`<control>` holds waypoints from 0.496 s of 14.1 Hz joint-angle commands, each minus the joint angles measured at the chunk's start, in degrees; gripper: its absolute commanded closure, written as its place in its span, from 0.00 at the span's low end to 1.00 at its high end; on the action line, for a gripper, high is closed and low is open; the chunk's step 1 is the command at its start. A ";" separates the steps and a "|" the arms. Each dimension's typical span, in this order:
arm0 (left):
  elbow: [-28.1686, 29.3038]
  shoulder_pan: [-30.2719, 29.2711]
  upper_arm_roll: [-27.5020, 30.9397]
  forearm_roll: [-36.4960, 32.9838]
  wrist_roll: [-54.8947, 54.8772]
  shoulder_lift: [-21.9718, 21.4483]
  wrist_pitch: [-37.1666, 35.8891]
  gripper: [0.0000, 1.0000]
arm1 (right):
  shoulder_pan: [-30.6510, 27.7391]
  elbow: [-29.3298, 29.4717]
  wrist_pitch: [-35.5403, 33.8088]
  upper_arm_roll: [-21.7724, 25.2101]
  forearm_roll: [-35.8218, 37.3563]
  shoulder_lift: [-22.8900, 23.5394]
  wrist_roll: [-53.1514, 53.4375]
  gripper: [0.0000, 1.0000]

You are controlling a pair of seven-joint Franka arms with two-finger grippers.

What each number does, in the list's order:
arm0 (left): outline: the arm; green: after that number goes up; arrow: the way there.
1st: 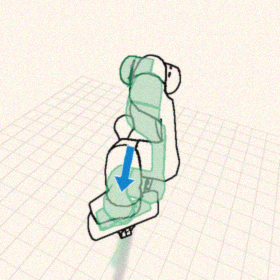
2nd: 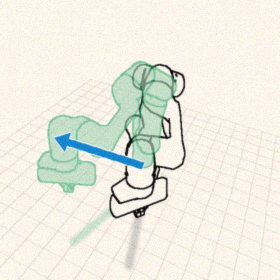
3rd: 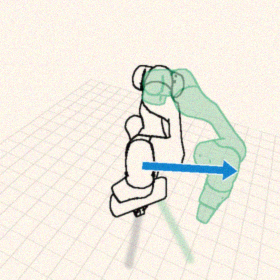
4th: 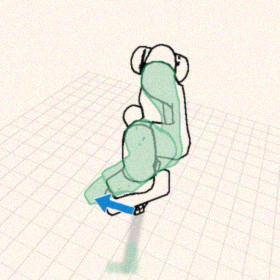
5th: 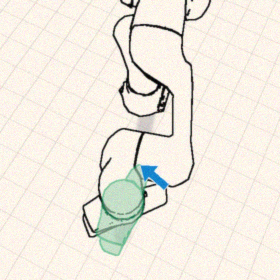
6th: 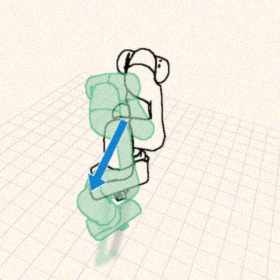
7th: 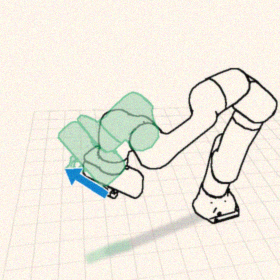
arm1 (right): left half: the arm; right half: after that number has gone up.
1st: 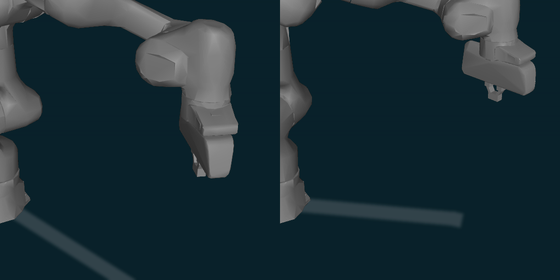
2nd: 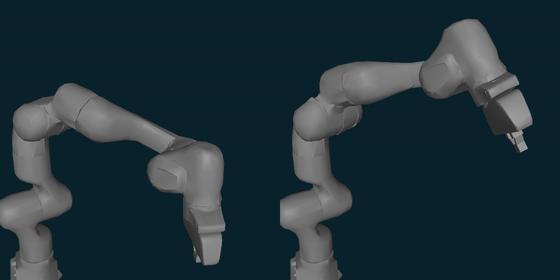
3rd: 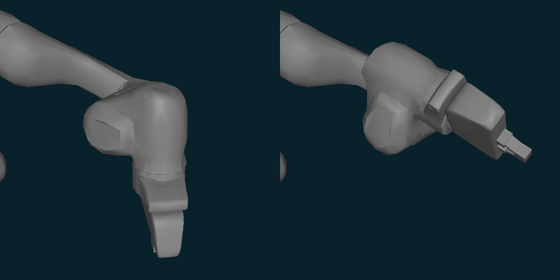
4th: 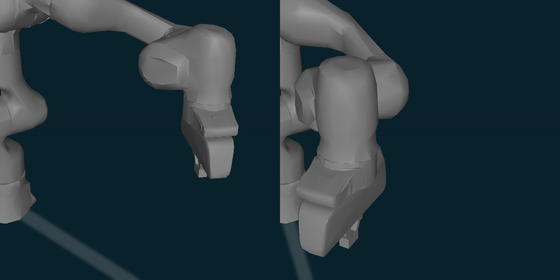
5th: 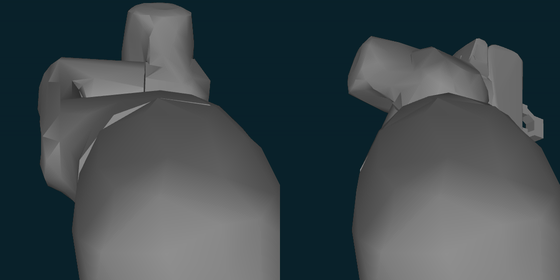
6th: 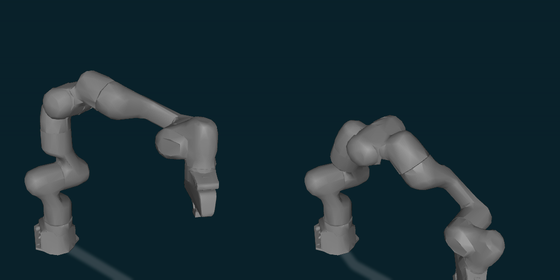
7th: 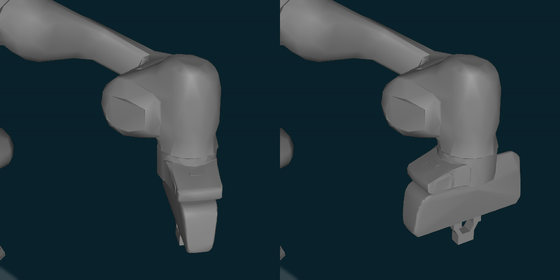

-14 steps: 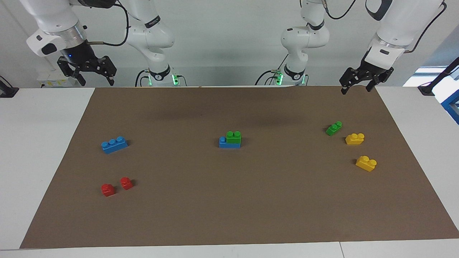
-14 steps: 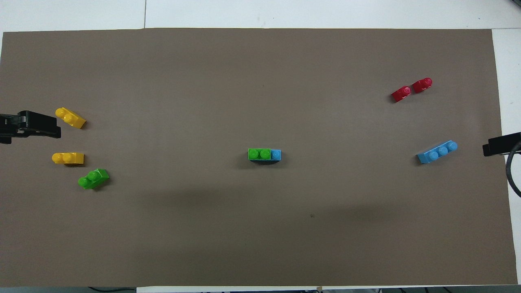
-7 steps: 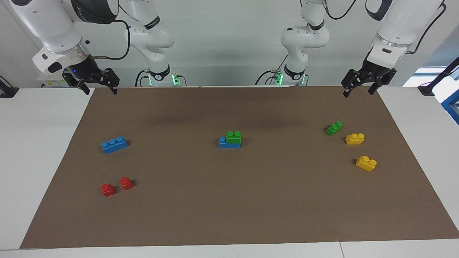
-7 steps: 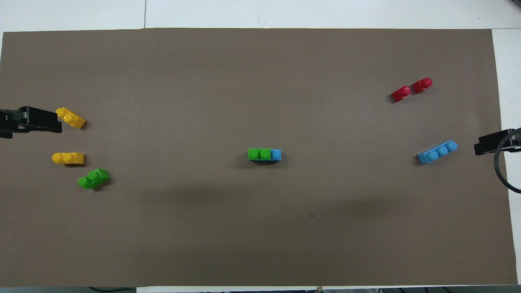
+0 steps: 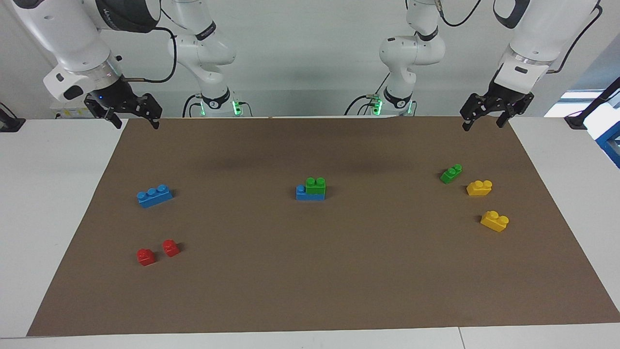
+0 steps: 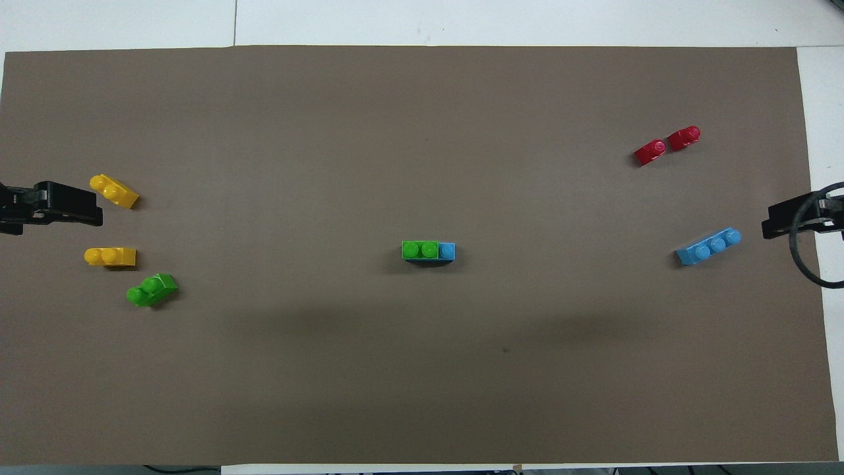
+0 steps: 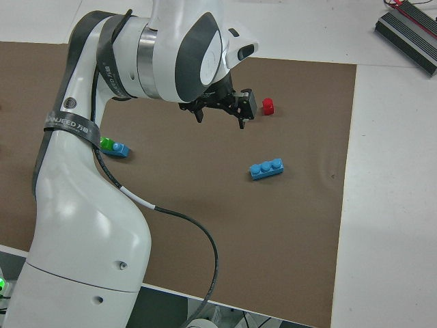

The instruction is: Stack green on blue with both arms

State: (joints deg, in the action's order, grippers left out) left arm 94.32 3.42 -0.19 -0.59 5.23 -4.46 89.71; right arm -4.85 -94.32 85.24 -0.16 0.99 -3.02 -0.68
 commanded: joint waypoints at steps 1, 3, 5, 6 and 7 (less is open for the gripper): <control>1.57 0.18 0.63 0.77 -0.93 -1.69 -0.50 0.00 | -0.07 0.98 -0.95 -0.28 0.77 0.29 1.30 0.00; 1.57 0.36 0.72 0.86 -0.84 -1.69 -0.41 0.00 | -0.07 0.89 -0.86 -0.28 0.50 0.20 1.12 0.00; 1.66 0.18 0.72 0.86 -0.84 -1.69 0.11 0.00 | 0.02 0.55 -1.39 -0.54 0.51 0.03 1.46 0.00; 1.66 0.27 0.72 0.86 -0.75 -1.69 0.11 0.00 | -0.07 0.19 -0.96 -0.72 0.16 -0.23 3.04 0.00; 1.66 0.27 0.72 0.86 -0.75 -1.69 0.11 0.00 | -0.07 0.19 -0.95 -0.72 0.15 -0.24 3.75 0.00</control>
State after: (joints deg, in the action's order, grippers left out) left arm 94.32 3.42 -0.12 -0.59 5.23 -4.47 89.62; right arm -4.84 -94.31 85.16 -0.39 1.00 -3.02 0.90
